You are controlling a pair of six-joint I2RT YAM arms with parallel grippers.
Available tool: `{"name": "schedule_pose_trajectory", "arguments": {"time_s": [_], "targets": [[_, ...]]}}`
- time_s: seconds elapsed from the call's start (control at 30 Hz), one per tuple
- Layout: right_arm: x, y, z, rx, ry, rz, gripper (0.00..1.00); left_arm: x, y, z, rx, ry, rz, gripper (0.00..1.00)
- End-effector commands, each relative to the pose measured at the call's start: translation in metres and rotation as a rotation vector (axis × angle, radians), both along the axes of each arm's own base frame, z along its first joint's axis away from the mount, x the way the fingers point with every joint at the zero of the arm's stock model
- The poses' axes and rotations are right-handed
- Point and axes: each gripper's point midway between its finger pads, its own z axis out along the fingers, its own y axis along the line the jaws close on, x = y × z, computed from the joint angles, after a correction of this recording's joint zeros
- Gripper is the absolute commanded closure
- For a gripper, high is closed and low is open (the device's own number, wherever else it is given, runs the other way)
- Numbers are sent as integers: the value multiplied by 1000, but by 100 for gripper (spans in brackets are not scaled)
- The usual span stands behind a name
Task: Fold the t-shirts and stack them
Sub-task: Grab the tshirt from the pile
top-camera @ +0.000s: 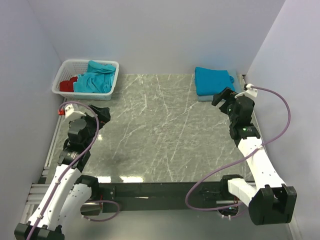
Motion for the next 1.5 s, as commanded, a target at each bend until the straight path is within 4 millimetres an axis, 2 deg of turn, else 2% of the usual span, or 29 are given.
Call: {"name": "schedule_pose_trajectory", "arguments": {"time_s": [0.0, 0.07, 0.27, 0.33, 0.37, 0.5, 0.53, 0.57, 0.63, 0.67, 0.73, 0.77, 0.8, 0.83, 0.9, 0.93, 0.97, 1.0, 1.03, 1.07, 1.1, 1.13, 1.17, 1.23, 1.27, 1.33, 1.37, 1.43, 1.47], "targets": [[-1, 3, 27, 24, -98, -2, 4, 4, 1, 17, -10, -33, 10, 1], [0, 4, 38, 32, -109, 8, 4, 4, 2, 16, -12, -26, 15, 1], [-2, -3, 47, 77, -134, -52, 4, 10, 13, 6, 7, 23, 85, 1], [-3, -8, 56, 96, -175, -89, 4, 14, 19, 11, 25, 26, 118, 1], [-3, -8, 52, 108, -181, -94, 4, 19, 21, 6, 33, 49, 138, 1], [-1, 0, 59, 155, -247, -55, 4, 40, 26, 18, 36, 47, 166, 0], [1, 3, 57, 127, -243, -29, 4, 48, 25, 12, 49, 70, 158, 0], [1, 7, 59, 113, -246, 2, 4, 54, 27, 20, 51, 59, 168, 0], [4, 7, 55, 87, -223, 2, 4, 72, 41, 15, 69, 75, 208, 1], [4, 5, 51, 76, -205, -5, 3, 81, 44, 27, 61, 57, 203, 0], [5, 4, 49, 40, -180, 4, 3, 104, 67, 30, 63, 73, 231, 1], [6, 4, 49, 35, -180, 3, 3, 114, 62, 31, 56, 67, 203, 1], [6, 4, 47, 32, -178, 4, 3, 124, 83, 33, 65, 57, 224, 1], [8, 4, 40, 33, -167, 3, 3, 134, 87, 33, 63, 55, 212, 1], [10, 6, 39, 30, -168, 16, 3, 165, 96, 31, 51, 70, 166, 1], [12, 6, 37, 23, -157, 20, 3, 182, 101, 9, 47, 126, 156, 1], [13, 7, 36, 20, -151, 22, 3, 196, 105, 27, 57, 98, 152, 0], [15, 6, 33, 20, -136, 16, 3, 206, 109, 24, 97, 109, 139, 1], [18, 5, 29, 21, -121, 9, 3, 222, 113, 0, 113, 162, 129, 1], [20, 5, 28, 20, -114, 9, 3, 238, 115, 19, 138, 128, 122, 1], [21, 6, 25, 18, -99, 15, 3, 245, 120, 11, 178, 161, 113, 1], [25, 7, 25, 12, -89, 24, 3, 257, 123, -15, 188, 223, 109, 1], [25, 7, 21, 7, -69, 27, 3, 268, 129, 2, 212, 204, 118, 1], [30, 6, 17, -2, -47, 22, 3, 281, 135, -24, 222, 267, 113, 1], [30, 6, 13, -6, -27, 22, 3, 290, 137, -16, 234, 246, 110, 2], [33, 4, 8, -12, -3, 15, 3, 296, 139, -38, 244, 310, 101, 3], [33, 3, 4, -16, 11, 10, 3, 302, 141, -30, 257, 299, 99, 3], [34, 3, 2, -13, 19, 6, 3, 302, 143, -50, 258, 358, 99, 5], [35, 3, 1, -13, 21, 6, 3, 302, 144, -51, 261, 367, 100, 6]]}}
